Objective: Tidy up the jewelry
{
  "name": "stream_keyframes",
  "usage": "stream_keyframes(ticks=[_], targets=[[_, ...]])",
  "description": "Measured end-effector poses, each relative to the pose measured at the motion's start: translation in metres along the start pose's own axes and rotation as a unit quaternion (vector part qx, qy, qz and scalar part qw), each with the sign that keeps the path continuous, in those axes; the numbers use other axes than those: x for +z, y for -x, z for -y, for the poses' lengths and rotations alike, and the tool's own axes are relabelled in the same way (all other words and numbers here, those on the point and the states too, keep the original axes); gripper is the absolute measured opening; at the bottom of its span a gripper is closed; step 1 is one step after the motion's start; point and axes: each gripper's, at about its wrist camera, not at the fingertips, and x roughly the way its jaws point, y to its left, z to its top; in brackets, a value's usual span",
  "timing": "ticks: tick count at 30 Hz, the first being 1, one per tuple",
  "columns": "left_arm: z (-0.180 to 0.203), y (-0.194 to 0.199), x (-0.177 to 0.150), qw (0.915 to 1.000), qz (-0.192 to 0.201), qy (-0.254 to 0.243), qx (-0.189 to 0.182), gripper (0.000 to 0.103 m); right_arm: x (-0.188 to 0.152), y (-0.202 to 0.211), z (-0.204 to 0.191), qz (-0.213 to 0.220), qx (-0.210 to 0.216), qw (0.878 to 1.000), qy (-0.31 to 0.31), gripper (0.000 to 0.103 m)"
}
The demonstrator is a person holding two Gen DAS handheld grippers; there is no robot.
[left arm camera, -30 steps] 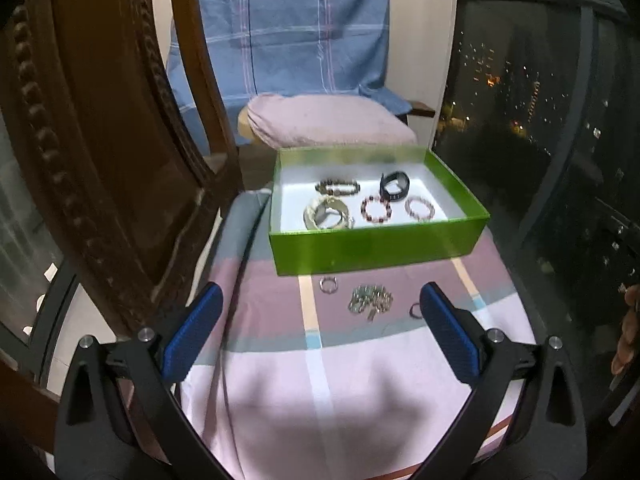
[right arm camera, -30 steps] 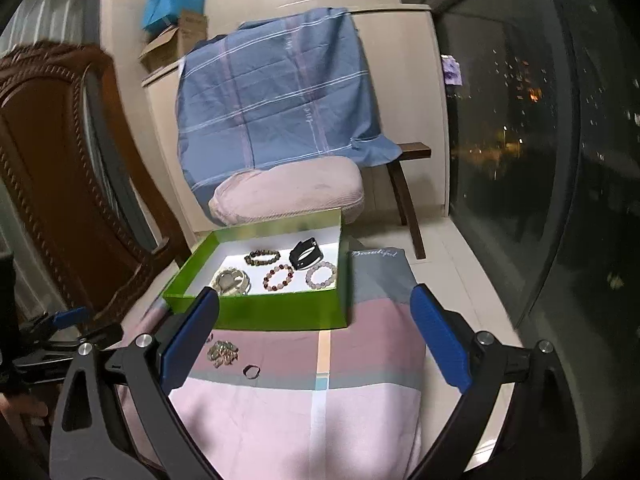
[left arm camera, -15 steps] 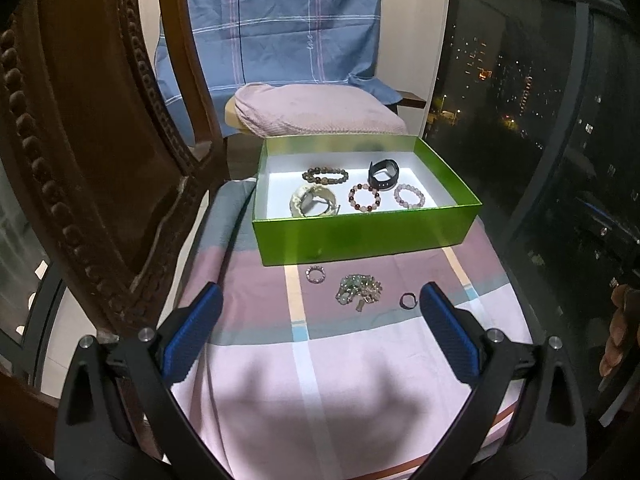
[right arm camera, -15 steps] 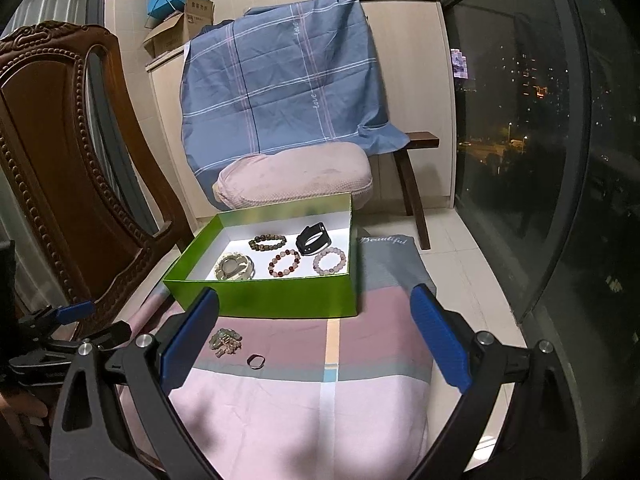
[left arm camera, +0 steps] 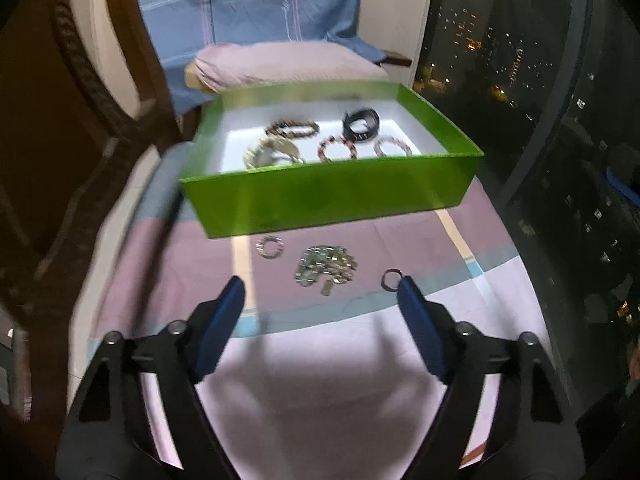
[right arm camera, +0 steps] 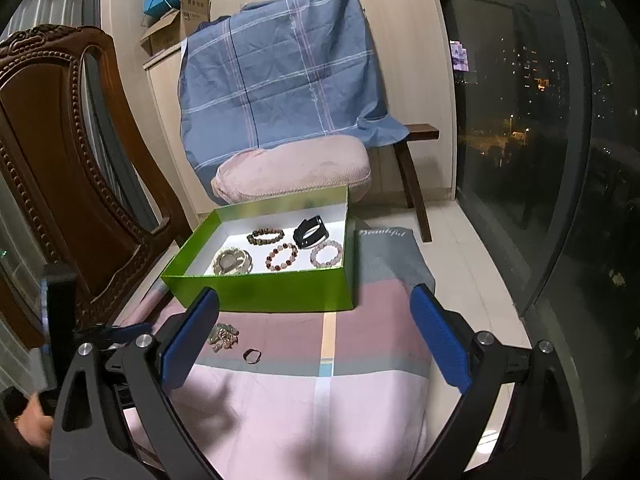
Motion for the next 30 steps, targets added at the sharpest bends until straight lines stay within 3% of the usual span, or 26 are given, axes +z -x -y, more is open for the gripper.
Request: stream_keyframes(ticks=[3,11,14,16,20,26,30], targets=[[0.008,-0.020,0.001,0.9998,-0.019,-0.004,-0.002,0.061,-0.001,-0.002,0.000,-0.006,0.001,1.000,0.003,0.094],[0.014,-0.060,0.007,0.9989,-0.041,0.014,0.017,0.047,-0.003,-0.008,0.002,-0.018,0.005,1.000,0.002,0.094],[0.012,-0.062,0.010,0.9983,-0.047,0.023,0.025,0.023,-0.003,-0.010,0.001,-0.020,0.006,1.000,0.004,0.094],[0.006,-0.058,0.010,0.9976,-0.057,0.039,0.006,0.022,-0.004,-0.011,0.002,-0.022,0.006,1.000,0.004,0.094],[0.004,-0.023,0.011,0.9991,-0.034,0.024,-0.004,0.022,-0.003,-0.009,0.004,-0.021,0.006,1.000,0.003,0.094],[-0.018,0.083,0.013,0.9968,0.068,0.021,-0.038,0.022,-0.005,-0.015,-0.001,-0.028,0.009,1.000,0.008,0.094],[-0.032,0.118,0.014,0.9923,0.121,0.024,-0.006,0.022,-0.014,-0.032,-0.020,-0.050,0.014,0.998,0.026,0.094]])
